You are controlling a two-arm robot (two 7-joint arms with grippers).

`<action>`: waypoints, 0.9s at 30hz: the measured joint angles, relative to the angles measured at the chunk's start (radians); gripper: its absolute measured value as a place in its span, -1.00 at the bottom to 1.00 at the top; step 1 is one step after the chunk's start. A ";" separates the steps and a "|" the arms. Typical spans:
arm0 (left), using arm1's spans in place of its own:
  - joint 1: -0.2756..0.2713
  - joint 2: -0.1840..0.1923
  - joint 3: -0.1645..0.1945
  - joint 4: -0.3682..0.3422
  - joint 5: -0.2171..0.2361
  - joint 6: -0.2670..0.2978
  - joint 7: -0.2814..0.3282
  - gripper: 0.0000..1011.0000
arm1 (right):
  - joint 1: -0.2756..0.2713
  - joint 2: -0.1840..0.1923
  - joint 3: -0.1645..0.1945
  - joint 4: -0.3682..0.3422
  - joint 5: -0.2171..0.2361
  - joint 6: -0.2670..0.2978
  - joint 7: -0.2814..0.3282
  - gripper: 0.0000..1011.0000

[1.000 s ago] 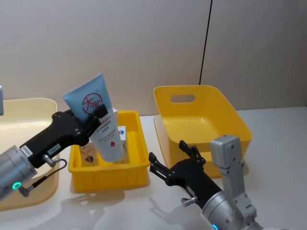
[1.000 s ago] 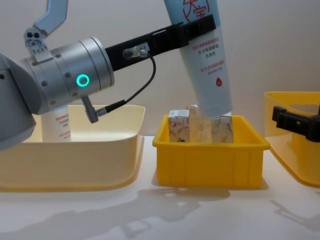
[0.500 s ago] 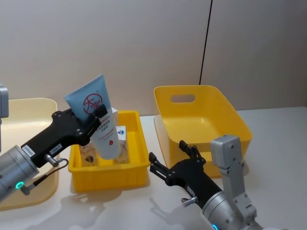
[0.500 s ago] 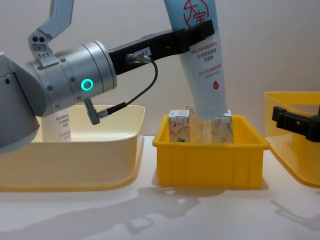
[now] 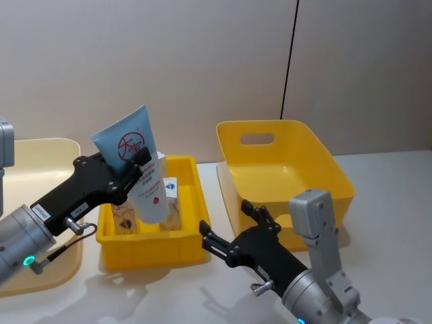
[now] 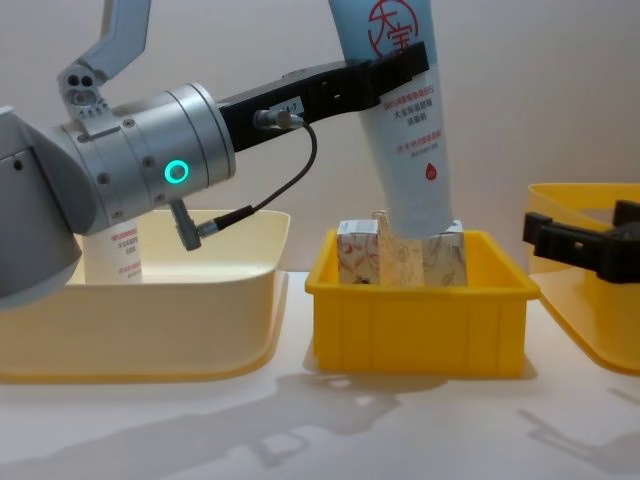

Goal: Bimanual collaborative sorting of washing and personal care products

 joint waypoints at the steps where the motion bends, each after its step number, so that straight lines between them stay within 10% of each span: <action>1: 0.000 0.000 0.000 0.000 0.000 0.000 0.000 -0.51 | 0.001 0.001 -0.002 -0.002 0.000 0.002 0.004 0.98; 27: -0.001 0.001 0.002 0.002 0.004 -0.005 0.004 -0.51 | 0.096 -0.071 -0.105 -0.003 -0.101 0.036 0.004 0.98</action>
